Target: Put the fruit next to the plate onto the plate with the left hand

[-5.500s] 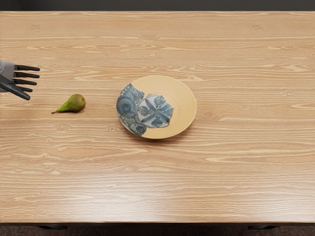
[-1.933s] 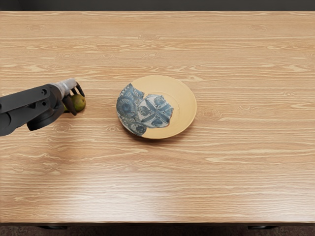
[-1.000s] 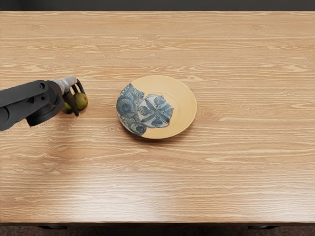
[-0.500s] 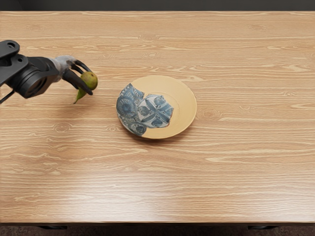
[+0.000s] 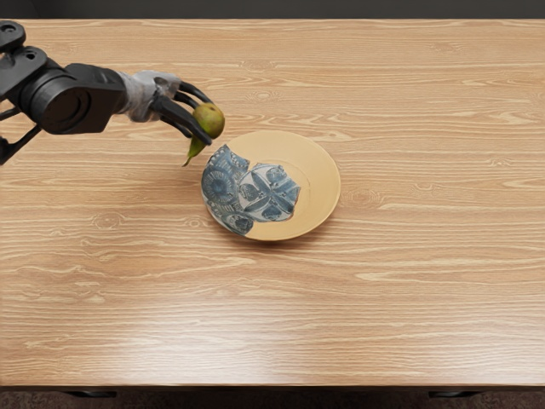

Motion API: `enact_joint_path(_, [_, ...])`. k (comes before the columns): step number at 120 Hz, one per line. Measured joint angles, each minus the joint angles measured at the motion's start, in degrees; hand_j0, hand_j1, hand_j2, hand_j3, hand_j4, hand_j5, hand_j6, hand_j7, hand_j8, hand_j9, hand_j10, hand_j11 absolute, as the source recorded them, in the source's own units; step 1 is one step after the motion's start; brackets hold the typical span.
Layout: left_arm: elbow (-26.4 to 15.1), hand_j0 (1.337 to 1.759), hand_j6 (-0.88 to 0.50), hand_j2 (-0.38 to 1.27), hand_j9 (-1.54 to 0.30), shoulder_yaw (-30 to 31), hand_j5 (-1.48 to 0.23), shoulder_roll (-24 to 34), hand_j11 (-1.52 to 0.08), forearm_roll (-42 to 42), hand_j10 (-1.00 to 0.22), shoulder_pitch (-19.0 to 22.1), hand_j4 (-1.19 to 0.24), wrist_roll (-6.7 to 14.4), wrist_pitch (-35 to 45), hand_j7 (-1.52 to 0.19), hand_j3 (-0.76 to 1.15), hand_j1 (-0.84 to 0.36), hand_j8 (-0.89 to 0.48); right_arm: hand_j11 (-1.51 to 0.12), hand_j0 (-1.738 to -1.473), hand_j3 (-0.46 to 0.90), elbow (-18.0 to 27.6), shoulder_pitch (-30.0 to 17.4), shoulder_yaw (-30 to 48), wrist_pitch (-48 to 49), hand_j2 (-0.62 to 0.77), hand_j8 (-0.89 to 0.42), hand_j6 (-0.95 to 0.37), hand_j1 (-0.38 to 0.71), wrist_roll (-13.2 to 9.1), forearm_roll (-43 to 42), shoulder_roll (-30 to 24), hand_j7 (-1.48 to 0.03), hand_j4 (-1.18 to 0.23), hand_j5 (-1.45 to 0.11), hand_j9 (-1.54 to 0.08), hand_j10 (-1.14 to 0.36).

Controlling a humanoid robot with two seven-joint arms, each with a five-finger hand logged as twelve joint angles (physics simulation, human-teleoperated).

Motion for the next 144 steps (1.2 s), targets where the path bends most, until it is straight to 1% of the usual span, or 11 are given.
enact_joint_path(3, [0.0, 1.655, -0.37, 0.69, -1.02, -0.1, -1.05, -1.1, -1.02, -0.1, -0.76, -0.1, -0.49, 0.0, -0.1, -1.04, 0.00, -0.39, -0.46, 0.00, -1.658, 0.00, 0.0, 0.0, 0.0, 0.0, 0.00, 0.00, 0.00, -0.35, 0.0, 0.0, 0.0, 0.00, 0.00, 0.00, 0.00, 0.00])
enact_joint_path(15, [-0.1, 1.655, -0.37, 0.82, -1.01, -0.2, -1.04, -3.8, -1.01, -0.8, -0.76, 0.2, -0.49, 0.0, -0.6, -1.04, 0.00, -0.43, -0.46, 0.00, -1.658, 0.00, 0.0, 0.0, 0.0, 0.0, 0.00, 0.00, 0.00, -0.35, 0.0, 0.0, 0.0, 0.00, 0.00, 0.00, 0.00, 0.00])
enact_joint_path(29, [0.0, 1.655, -0.37, 0.77, -1.01, -0.1, -1.04, -6.3, -1.01, -0.9, -0.76, 1.5, -0.50, 0.0, -0.8, -1.04, 0.00, -0.42, -0.45, 0.00, -1.658, 0.00, 0.0, 0.0, 0.0, 0.0, 0.00, 0.00, 0.00, -0.35, 0.0, 0.0, 0.0, 0.00, 0.00, 0.00, 0.00, 0.00])
enact_joint_path(40, [0.0, 1.655, -0.38, 0.84, -1.01, 0.0, -1.04, -7.7, -1.01, -0.9, -0.77, 2.8, -0.54, 0.0, -0.8, -1.04, 0.00, -0.43, -0.45, 0.00, -1.658, 0.00, 0.0, 0.0, 0.0, 0.0, 0.00, 0.00, 0.00, -0.35, 0.0, 0.0, 0.0, 0.00, 0.00, 0.00, 0.00, 0.00])
enact_joint_path(42, [0.1, 1.657, -0.38, 0.74, -1.01, 0.0, -1.04, -7.9, -1.00, -0.9, -0.77, 3.0, -0.54, 0.0, -0.8, -1.03, 0.00, -0.41, -0.45, 0.00, -1.658, 0.00, 0.0, 0.0, 0.0, 0.0, 0.00, 0.00, 0.00, -0.35, 0.0, 0.0, 0.0, 0.00, 0.00, 0.00, 0.00, 0.00])
enact_joint_path(56, [0.1, 1.656, -0.41, 0.82, -1.01, 0.1, -1.04, -8.8, -1.01, -0.9, -0.77, 3.6, -0.59, 0.0, -0.8, -1.03, 0.00, -0.42, -0.47, 0.00, -1.658, 0.00, 0.0, 0.0, 0.0, 0.0, 0.00, 0.00, 0.00, -0.35, 0.0, 0.0, 0.0, 0.00, 0.00, 0.00, 0.00, 0.00])
enact_joint_path(62, [0.2, 1.656, -0.43, 0.78, -0.99, 0.1, -1.02, -9.0, -0.99, -0.9, -0.76, 3.5, -0.60, 0.0, -0.8, -1.01, 0.00, -0.41, -0.49, 0.00, -1.658, 0.00, 0.0, 0.0, 0.0, 0.0, 0.00, 0.00, 0.00, -0.35, 0.0, 0.0, 0.0, 0.00, 0.00, 0.00, 0.00, 0.00])
enact_joint_path(79, [0.2, 1.657, -0.25, 0.40, -0.54, 0.0, -0.55, -8.8, -0.54, 0.9, -0.41, 2.7, -0.33, 0.0, -0.6, -0.55, 0.00, -0.07, -0.28, 0.00, -1.658, 0.00, 0.0, 0.0, 0.0, 0.0, 0.00, 0.00, 0.00, -0.35, 0.0, 0.0, 0.0, 0.00, 0.00, 0.00, 0.00, 0.00])
enact_joint_path(94, [0.2, 1.657, -0.13, 0.22, -0.29, -3.0, -0.30, -6.7, -0.29, 1.2, -0.22, 2.6, -0.18, 0.0, -0.8, -0.30, 0.00, 0.12, -0.15, 0.00, -1.658, 0.00, 0.0, 0.1, 0.0, 0.0, 0.00, 0.00, 0.00, -0.35, 0.0, 0.0, 0.0, 0.00, 0.00, 0.00, 0.00, 0.00])
enact_joint_path(123, [0.2, 1.658, -0.04, 0.07, -0.09, -9.7, -0.09, 0.8, -0.09, -9.6, -0.07, 4.6, -0.06, 0.0, -15.3, -0.09, 0.00, 0.28, -0.05, 0.00, -1.658, 0.00, 0.0, 0.1, 0.0, 0.0, 0.00, 0.00, 0.00, -0.35, 0.0, 0.0, 0.0, 0.00, 0.00, 0.00, 0.00, 0.00])
enact_joint_path(144, [0.2, 1.658, -0.02, 0.03, -0.04, -16.0, -0.04, 5.0, -0.04, -15.9, -0.03, 14.7, -0.02, 0.0, -26.6, -0.04, 0.00, 0.32, -0.02, 0.00, -1.658, 0.00, 0.0, 0.1, 0.0, 0.0, 0.00, 0.00, 0.00, -0.35, 0.0, 0.0, 0.0, 0.00, 0.00, 0.00, 0.00, 0.00])
